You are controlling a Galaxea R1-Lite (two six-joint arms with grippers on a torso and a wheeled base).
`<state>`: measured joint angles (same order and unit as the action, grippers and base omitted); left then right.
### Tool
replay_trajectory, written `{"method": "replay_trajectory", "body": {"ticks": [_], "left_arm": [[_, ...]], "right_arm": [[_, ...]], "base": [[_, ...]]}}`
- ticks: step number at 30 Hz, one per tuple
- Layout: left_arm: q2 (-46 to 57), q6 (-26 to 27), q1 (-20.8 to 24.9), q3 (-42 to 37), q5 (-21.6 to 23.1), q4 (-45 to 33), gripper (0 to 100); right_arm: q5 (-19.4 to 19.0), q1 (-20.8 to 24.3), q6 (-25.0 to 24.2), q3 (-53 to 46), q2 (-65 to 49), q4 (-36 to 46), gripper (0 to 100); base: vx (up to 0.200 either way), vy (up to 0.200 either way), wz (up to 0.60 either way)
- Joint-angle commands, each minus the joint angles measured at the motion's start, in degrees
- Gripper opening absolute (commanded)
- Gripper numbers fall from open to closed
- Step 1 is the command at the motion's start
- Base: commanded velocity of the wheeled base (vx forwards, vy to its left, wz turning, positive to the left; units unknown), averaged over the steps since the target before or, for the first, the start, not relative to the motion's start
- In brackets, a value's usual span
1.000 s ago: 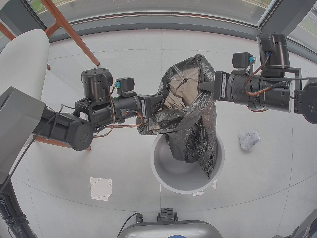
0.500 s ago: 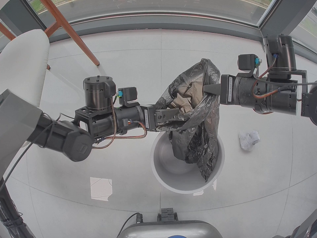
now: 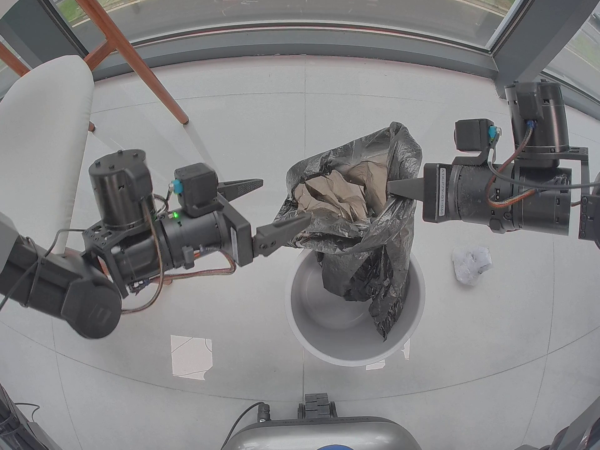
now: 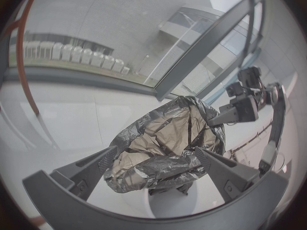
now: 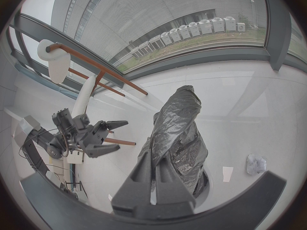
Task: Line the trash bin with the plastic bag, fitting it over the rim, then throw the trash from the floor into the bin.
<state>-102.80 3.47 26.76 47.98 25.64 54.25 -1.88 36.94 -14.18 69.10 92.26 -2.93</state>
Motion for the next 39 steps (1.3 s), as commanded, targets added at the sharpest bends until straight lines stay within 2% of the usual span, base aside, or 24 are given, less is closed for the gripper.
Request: {"method": "replay_trajectory", "body": {"ticks": [1,2,3,8,13,25,38,39], "left_arm": [[1.4,4.8,1.5,-7.7,2.1,5.3,100],[0.9,6.5,3.2,-11.1,5.0,9.8,100],[0.3,6.9,3.7,-11.7,5.4,11.1,100],[-4.9,11.3,5.5,-11.9,5.7,15.2,100],[-7.8,13.3,5.7,-11.5,5.5,15.5,100],[-14.3,13.3,5.0,-1.0,3.6,15.0,100],[-18.6,12.7,4.1,5.1,2.6,15.1,100],[-19.3,12.7,4.1,5.8,2.4,15.1,0]], "right_arm": [[-0.1,0.2,0.0,0.1,-0.1,-0.3,0],[-0.1,0.1,0.0,0.1,0.0,-0.5,0],[-0.1,0.0,-0.1,0.2,0.2,-0.7,0],[0.0,-0.6,-0.6,1.8,1.4,-0.9,0],[0.0,-1.3,-0.6,3.1,2.0,-0.9,0],[0.0,-0.7,-0.6,3.9,2.2,-0.8,0],[0.0,-0.6,-0.5,4.8,2.0,-0.6,0],[0.1,-0.6,-0.5,4.9,2.0,-0.7,0]], "base": [[0.0,0.0,0.0],[0.0,0.0,0.0],[0.0,0.0,0.0],[0.0,0.0,0.0],[0.0,0.0,0.0],[0.0,0.0,0.0],[0.0,0.0,0.0],[0.0,0.0,0.0]]}}
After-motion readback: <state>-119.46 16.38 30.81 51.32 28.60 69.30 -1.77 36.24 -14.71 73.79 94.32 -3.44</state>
